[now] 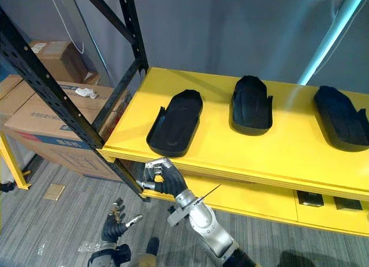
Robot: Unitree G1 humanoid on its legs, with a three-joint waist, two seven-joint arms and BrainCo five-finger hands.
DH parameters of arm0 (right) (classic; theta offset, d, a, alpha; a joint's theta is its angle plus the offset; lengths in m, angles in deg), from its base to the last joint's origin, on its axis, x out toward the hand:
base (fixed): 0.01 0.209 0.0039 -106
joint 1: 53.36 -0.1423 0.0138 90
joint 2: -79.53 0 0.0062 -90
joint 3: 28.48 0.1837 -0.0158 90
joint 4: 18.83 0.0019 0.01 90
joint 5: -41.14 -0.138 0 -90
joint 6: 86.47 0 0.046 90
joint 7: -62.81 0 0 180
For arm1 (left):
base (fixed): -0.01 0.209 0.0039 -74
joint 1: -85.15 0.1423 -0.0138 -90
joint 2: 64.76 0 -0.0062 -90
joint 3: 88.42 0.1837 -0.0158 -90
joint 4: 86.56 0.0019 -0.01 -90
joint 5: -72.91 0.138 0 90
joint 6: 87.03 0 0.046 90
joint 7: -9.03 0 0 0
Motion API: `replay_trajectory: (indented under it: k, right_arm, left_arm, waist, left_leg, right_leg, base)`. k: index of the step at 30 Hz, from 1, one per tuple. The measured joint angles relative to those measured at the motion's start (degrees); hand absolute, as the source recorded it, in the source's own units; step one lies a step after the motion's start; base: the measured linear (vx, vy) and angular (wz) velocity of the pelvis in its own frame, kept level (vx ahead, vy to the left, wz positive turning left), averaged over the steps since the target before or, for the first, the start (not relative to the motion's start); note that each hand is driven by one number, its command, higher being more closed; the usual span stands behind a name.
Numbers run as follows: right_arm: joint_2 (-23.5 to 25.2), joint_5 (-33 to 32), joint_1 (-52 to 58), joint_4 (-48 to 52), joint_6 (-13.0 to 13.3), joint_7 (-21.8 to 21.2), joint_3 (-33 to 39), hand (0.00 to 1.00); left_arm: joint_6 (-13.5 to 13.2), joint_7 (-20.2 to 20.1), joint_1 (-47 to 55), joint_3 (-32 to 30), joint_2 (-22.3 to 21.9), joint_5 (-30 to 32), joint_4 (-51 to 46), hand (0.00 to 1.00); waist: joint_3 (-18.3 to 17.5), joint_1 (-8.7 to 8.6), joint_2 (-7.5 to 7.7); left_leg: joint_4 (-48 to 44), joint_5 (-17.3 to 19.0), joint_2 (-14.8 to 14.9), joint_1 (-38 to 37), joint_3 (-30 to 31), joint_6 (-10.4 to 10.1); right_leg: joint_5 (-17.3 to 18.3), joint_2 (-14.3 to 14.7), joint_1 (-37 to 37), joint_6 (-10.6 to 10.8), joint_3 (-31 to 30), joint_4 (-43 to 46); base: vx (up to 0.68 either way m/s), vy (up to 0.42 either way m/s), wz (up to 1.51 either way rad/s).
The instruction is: Walk over and take plastic housings, then place them on the shelf
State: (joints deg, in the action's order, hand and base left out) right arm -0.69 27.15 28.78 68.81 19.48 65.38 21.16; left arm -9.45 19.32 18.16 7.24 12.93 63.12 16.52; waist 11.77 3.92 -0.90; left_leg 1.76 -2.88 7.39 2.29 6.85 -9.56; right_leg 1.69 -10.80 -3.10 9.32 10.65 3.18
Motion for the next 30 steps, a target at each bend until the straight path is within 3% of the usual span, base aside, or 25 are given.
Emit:
replay_trajectory:
  k: [5,9,14,21,26,30]
  right_arm:
    - [2.02,3.19,-4.36,-5.09,-0.72,2.65,0.21,1.00]
    - [2.75,4.01,-7.05,-6.11,-0.72,4.06,1.51,1.00]
    - [3.59,4.01,-11.67,-6.09,-0.72,6.37,5.13,1.00]
    - [4.72,4.33,-13.79,-6.20,-1.27,10.15,6.08,1.00]
    - [5.59,6.33,-17.43,-11.40,-3.45,12.53,11.02,1.00]
    - [5.55,6.74,-17.59,-13.75,-3.67,12.87,13.12,1.00]
  left_arm:
    - [-0.08,-0.61,-1.91,3.60,2.12,-3.45,4.90,0.00]
    - [-1.16,-0.36,-2.36,5.86,2.48,-2.74,7.45,0.00]
    - [-2.30,0.82,-3.42,5.81,2.51,-3.27,7.63,0.00]
    - [-2.34,0.69,-3.43,5.79,2.51,-3.26,7.59,0.00]
    - [-2.34,0.64,-3.41,5.93,2.35,-3.22,7.89,0.00]
    - [-2.42,0.66,-3.40,5.95,2.04,-3.21,8.66,0.00]
  waist:
    - [2.58,0.50,0.33]
    - [2.99,1.77,0.19]
    - [5.38,1.87,-0.73]
    - [5.90,1.94,-0.91]
    - [6.53,2.21,-1.61]
    - [7.10,2.30,-2.42]
  left_leg:
    - [-0.19,-0.61,0.00,1.81,0.17,0.11]
    - [-0.18,-0.60,-0.05,1.94,0.36,0.12]
    - [-0.24,-0.61,-0.10,1.95,0.57,0.15]
    - [-0.44,-0.61,-0.18,2.81,1.40,0.16]
    - [-0.93,-0.61,-0.14,2.80,2.12,0.16]
    - [-1.29,-0.58,-0.13,2.80,2.15,0.21]
  right_leg:
    - [-0.32,0.00,1.62,0.42,0.01,0.41]
    - [-0.28,-0.02,1.55,0.39,0.15,0.42]
    - [-0.16,-0.03,1.39,0.35,0.32,0.57]
    - [0.78,-0.07,2.05,0.22,0.92,1.75]
    - [1.80,-0.11,2.02,0.16,1.64,3.40]
    - [1.94,-0.14,2.07,0.13,1.67,3.90]
  base:
    - [-0.03,0.004,0.02]
    - [0.01,-0.005,0.03]
    - [0.00,-0.002,0.01]
    - [0.02,-0.012,0.07]
    - [0.00,-0.011,0.06]
    - [0.00,0.000,0.00]
